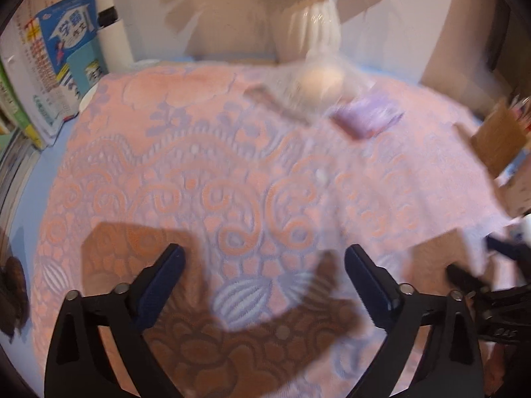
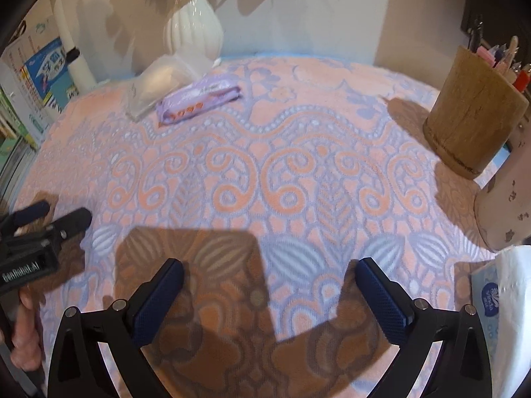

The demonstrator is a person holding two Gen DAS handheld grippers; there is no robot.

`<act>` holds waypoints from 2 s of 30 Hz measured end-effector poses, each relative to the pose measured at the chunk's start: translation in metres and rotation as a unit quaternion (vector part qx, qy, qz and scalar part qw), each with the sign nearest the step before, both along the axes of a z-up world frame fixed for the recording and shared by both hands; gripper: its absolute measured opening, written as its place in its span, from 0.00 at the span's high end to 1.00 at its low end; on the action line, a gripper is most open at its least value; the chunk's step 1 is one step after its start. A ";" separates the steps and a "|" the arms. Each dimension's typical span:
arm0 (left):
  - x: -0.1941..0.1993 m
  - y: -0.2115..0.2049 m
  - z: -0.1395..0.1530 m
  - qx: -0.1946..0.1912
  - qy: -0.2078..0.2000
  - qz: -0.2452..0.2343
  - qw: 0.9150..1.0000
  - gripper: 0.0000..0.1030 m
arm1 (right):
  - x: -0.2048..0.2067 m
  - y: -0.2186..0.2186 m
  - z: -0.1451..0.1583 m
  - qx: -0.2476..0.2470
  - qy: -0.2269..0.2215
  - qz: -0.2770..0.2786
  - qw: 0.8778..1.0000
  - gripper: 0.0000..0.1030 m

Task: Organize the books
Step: 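Move both tools back over the remaining items on the bed, then grasp the white pouch with the left tool while the right tool grasps the lilac packet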

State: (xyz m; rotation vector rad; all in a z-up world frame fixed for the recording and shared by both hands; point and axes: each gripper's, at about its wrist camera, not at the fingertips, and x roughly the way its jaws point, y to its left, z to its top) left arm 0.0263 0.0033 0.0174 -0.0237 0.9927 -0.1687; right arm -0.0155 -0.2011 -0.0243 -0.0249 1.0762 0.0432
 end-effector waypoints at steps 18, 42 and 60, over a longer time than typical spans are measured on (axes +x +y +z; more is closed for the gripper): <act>0.147 -0.025 0.026 -0.129 -0.007 -0.152 0.980 0.07 | 0.117 0.025 0.014 0.209 -0.007 -0.036 0.977 0.35; 0.109 -0.039 0.022 -0.069 -0.011 -0.149 0.986 0.60 | 0.116 0.042 0.015 0.114 -0.061 0.013 0.991 0.81; -0.027 -0.038 0.017 -0.065 0.015 -0.097 0.993 0.59 | -0.032 -0.038 0.031 0.119 -0.018 0.026 0.992 0.80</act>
